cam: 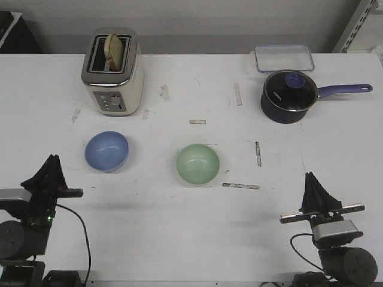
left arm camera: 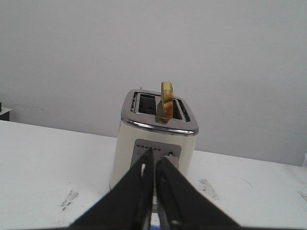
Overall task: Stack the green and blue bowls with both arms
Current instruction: 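Reach the left gripper to the light blue bowl's rim and grip it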
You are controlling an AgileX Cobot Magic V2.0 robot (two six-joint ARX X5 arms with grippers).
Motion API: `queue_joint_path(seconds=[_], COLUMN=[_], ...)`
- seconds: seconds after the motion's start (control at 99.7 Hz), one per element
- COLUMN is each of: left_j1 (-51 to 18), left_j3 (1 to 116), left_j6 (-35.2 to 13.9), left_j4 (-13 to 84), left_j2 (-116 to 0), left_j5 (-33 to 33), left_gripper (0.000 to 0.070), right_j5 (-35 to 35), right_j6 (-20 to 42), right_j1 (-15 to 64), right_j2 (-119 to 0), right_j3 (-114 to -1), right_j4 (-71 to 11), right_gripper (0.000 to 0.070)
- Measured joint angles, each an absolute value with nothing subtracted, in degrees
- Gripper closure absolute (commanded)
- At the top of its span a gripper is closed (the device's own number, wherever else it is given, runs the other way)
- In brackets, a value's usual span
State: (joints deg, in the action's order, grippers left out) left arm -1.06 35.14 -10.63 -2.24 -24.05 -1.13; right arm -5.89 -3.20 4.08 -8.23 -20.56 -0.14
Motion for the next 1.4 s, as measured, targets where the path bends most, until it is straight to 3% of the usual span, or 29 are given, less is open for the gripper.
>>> queue_joint_path(seconds=[0.271,0.411,0.582,0.782,0.993,1.063,1.173,1.223,1.404], left_j1=[-1.56,-1.8,-1.8,-1.67,3.03,5.74,9.06,9.93,10.72], left_j3=[43.62,48.56,58.0,68.31,74.54,74.74,74.74,74.74,74.72], left_j6=[-7.38,-8.36,-12.01,-13.08,-14.26,-15.09,-16.14,-16.21,-15.51], left_j4=[-1.89,1.67,15.09,33.34,44.75,46.04,48.51,49.08,47.77], left_j2=[-38.44,-46.89,-58.5,-71.2,-78.63,-79.92,-82.61,-83.61,-85.32], left_j5=[-1.15,-1.08,-1.1,-0.8,10.22,14.11,16.82,16.84,16.93], left_gripper=[0.0699,0.0699,0.0699,0.0699,0.069,0.0619,0.0364,0.0283,0.0265], right_j5=[-5.89,-5.89,-5.89,-5.91,-5.91,-5.91,-5.91,-5.91,-5.91], right_j6=[-3.2,-3.2,-3.2,-3.2,-3.2,-3.2,-3.2,-3.2,-3.2], right_j1=[4.08,4.08,4.08,4.08,4.08,4.08,4.08,4.08,4.08], right_j2=[-8.23,-8.23,-8.23,-8.23,-8.23,-8.23,-8.23,-8.23,-8.23], right_j3=[-20.56,-20.56,-20.56,-20.56,-20.56,-20.56,-20.56,-20.56,-20.56], right_j4=[-0.14,-0.14,-0.14,-0.14,-0.14,-0.16,-0.14,-0.14,-0.14], right_gripper=[0.0696,0.0696,0.0696,0.0696,0.0696,0.0696,0.0696,0.0696,0.0696])
